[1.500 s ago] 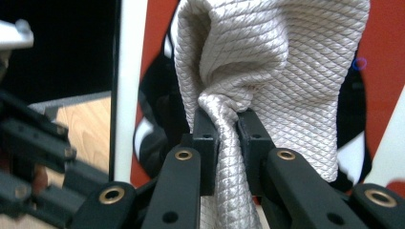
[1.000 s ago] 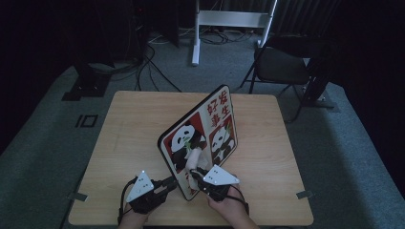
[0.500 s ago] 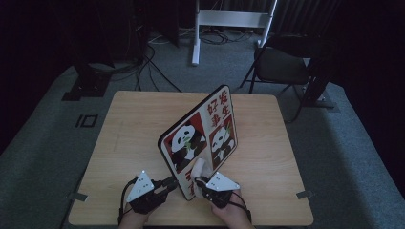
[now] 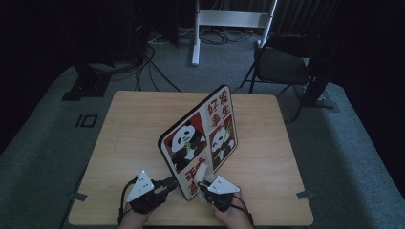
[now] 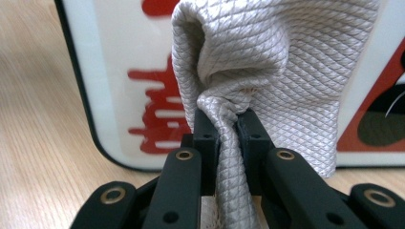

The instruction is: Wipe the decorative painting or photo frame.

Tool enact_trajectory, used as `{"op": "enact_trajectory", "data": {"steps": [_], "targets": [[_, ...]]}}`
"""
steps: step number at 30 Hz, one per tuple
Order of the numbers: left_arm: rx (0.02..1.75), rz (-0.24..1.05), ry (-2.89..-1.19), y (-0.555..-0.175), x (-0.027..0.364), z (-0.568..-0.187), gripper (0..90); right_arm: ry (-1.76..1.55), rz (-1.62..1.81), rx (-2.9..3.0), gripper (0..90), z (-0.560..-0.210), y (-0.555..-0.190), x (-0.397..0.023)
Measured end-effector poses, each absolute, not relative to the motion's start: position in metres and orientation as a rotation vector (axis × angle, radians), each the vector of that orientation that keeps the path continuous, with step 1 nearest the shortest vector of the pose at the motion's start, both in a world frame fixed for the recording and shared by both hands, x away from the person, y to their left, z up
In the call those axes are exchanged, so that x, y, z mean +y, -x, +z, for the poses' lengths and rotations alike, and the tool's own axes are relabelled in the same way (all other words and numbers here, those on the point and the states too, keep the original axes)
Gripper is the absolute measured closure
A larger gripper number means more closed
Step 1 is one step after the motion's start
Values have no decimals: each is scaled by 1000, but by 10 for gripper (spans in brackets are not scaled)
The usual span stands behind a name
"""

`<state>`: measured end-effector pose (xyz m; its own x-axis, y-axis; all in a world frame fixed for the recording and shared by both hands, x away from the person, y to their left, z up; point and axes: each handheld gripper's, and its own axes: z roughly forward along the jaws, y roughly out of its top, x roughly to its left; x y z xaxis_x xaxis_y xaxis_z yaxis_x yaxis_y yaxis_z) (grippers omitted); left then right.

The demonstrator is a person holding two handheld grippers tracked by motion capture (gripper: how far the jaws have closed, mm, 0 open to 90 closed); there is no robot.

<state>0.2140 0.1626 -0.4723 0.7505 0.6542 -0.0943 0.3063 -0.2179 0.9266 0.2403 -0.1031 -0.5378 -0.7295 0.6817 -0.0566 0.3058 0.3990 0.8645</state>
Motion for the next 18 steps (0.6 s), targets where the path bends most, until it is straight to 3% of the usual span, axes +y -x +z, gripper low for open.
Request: {"op": "enact_trajectory", "data": {"steps": [13, 18], "targets": [[746, 382, -1813, -214, 163, -473, 766, -873, 1237, 2305, 815, -539, -240, -107], [747, 374, -1809, -215, 163, -473, 765, -847, 1349, 2226, 814, -501, -242, -105]]}}
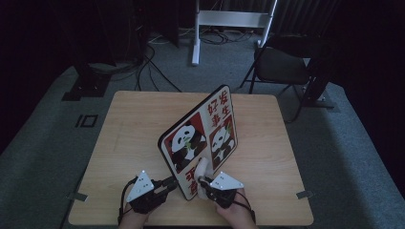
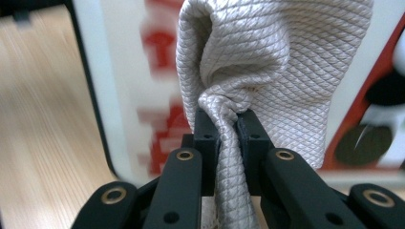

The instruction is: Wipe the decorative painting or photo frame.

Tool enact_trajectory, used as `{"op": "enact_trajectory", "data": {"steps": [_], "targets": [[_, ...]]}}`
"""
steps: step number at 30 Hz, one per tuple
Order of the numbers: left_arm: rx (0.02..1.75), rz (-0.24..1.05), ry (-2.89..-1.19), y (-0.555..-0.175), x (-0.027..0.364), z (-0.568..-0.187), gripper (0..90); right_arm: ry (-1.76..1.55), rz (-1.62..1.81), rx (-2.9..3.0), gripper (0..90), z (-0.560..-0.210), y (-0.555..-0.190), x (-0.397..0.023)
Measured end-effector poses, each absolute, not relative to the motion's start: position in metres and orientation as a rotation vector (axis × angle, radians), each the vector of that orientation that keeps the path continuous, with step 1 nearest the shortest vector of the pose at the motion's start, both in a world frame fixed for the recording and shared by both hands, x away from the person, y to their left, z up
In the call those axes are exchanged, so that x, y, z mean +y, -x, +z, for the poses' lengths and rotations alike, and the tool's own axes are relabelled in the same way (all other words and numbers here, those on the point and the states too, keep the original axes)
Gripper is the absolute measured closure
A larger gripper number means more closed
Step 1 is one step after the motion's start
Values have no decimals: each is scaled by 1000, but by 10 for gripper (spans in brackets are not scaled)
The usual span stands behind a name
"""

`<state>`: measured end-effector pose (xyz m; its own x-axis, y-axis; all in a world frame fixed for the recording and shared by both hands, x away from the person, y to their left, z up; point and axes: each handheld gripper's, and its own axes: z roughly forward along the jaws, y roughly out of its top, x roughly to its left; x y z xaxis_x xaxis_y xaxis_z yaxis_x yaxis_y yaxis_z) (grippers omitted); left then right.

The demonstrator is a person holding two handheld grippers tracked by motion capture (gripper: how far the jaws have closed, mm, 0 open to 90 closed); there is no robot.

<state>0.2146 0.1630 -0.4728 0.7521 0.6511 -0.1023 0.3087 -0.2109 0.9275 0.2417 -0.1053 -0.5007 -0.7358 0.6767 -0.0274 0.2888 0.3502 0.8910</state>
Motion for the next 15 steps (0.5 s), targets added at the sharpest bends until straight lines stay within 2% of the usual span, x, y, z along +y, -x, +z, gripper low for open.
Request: {"op": "enact_trajectory", "data": {"steps": [1, 4, 5, 6, 8, 10, 13, 15], "targets": [[747, 374, -1809, -215, 163, -473, 766, -847, 1349, 2226, 814, -501, -242, -105], [748, 376, -1808, -215, 163, -473, 766, -786, 1451, 2146, 814, -460, -246, -99], [748, 374, -1807, -215, 163, -473, 766, -786, 1451, 2146, 814, -460, -246, -99], [747, 374, -1808, -215, 163, -473, 766, -752, 1489, 2105, 814, -442, -248, -95], [747, 375, -1808, -215, 163, -473, 766, -740, 1501, 2090, 814, -435, -249, -93], [745, 377, -1815, -215, 163, -472, 767, -694, 1566, 2023, 814, -407, -252, -86], [743, 378, -1816, -215, 163, -472, 767, -663, 1595, 1994, 814, -393, -252, -82], [743, 378, -1813, -215, 163, -473, 767, -614, 1648, 1944, 813, -369, -250, -73]]}}
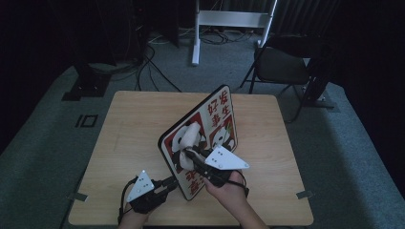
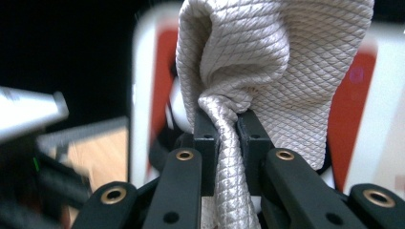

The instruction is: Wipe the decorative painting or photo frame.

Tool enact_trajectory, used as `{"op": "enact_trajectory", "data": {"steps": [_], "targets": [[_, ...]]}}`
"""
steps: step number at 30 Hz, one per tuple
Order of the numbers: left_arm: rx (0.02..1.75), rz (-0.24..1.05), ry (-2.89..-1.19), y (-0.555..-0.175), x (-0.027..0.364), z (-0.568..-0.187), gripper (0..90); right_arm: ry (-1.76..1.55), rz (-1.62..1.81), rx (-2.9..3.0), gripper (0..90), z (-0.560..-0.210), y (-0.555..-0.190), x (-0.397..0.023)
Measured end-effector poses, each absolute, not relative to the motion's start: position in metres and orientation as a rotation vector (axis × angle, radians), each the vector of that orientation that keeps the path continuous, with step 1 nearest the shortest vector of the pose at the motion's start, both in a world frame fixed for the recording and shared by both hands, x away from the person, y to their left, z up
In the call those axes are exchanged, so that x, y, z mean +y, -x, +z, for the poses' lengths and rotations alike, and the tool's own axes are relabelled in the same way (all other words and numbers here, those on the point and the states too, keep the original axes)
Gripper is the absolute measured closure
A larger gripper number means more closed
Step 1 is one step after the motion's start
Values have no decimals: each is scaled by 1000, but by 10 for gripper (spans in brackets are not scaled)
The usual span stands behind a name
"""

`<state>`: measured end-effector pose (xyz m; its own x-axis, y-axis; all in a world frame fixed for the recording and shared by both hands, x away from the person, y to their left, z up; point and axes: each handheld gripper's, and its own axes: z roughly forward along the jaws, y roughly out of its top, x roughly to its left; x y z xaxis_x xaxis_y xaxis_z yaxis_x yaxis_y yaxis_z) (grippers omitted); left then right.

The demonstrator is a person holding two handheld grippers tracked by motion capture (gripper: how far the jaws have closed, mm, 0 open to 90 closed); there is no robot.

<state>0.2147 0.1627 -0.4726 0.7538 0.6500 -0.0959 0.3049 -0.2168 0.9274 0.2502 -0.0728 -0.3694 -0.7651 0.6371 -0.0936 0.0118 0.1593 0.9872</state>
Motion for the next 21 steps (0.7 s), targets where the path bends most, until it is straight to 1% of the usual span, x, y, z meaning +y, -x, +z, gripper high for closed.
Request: {"op": "enact_trajectory", "data": {"steps": [2, 4, 7, 10, 13, 20, 21], "targets": [[740, 376, -1818, -215, 163, -472, 767, -583, 1668, 1923, 813, -357, -249, -67], [740, 378, -1819, -215, 163, -472, 767, -570, 1674, 1916, 813, -353, -248, -64], [742, 384, -1825, -214, 162, -471, 766, -510, 1676, 1905, 812, -338, -247, -49], [740, 385, -1827, -214, 162, -471, 767, -496, 1676, 1906, 812, -336, -247, -43], [735, 392, -1834, -213, 161, -471, 770, -489, 1636, 1926, 812, -344, -250, -35], [734, 393, -1833, -214, 160, -471, 770, -518, 1618, 1958, 812, -363, -250, -40], [734, 391, -1832, -214, 160, -471, 770, -526, 1609, 1969, 812, -371, -249, -43]]}}
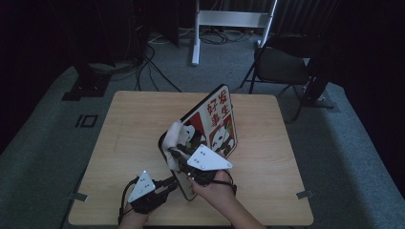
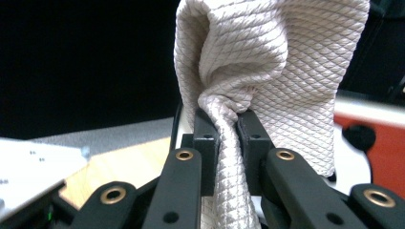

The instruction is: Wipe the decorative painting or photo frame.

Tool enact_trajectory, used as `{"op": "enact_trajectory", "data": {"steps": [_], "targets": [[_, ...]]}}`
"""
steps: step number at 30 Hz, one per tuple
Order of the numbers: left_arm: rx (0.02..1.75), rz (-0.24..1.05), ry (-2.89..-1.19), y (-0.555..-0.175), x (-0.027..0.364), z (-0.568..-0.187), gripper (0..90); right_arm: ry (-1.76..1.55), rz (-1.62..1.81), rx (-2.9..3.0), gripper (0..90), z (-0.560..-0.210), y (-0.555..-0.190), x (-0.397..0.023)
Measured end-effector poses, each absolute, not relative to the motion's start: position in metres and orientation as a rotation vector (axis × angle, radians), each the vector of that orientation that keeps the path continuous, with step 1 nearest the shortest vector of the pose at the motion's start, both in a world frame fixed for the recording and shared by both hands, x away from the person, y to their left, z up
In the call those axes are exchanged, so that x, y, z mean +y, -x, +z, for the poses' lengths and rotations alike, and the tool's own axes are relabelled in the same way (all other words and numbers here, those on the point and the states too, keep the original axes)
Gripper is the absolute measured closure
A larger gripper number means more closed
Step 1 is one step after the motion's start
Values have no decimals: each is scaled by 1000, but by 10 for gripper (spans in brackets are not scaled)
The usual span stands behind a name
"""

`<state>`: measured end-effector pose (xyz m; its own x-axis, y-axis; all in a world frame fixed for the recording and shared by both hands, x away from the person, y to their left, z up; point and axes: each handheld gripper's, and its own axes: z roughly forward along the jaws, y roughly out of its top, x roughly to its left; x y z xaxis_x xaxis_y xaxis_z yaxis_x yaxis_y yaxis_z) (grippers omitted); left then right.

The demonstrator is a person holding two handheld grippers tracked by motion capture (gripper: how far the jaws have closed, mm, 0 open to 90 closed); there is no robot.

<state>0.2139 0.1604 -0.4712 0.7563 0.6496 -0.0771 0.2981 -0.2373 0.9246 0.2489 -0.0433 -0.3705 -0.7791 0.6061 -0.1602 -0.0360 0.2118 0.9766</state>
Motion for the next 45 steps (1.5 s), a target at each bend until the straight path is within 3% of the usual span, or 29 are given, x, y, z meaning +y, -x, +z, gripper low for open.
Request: {"op": "enact_trajectory", "data": {"steps": [22, 28, 31, 45], "targets": [[732, 389, -1838, -214, 158, -471, 770, -668, 1470, 2142, 811, -464, -233, -73], [730, 392, -1838, -214, 158, -471, 770, -685, 1455, 2162, 811, -476, -230, -75], [731, 392, -1837, -214, 158, -471, 770, -714, 1404, 2232, 810, -503, -222, -80], [731, 391, -1835, -215, 159, -471, 769, -780, 1253, 2361, 810, -546, -217, -90]]}}
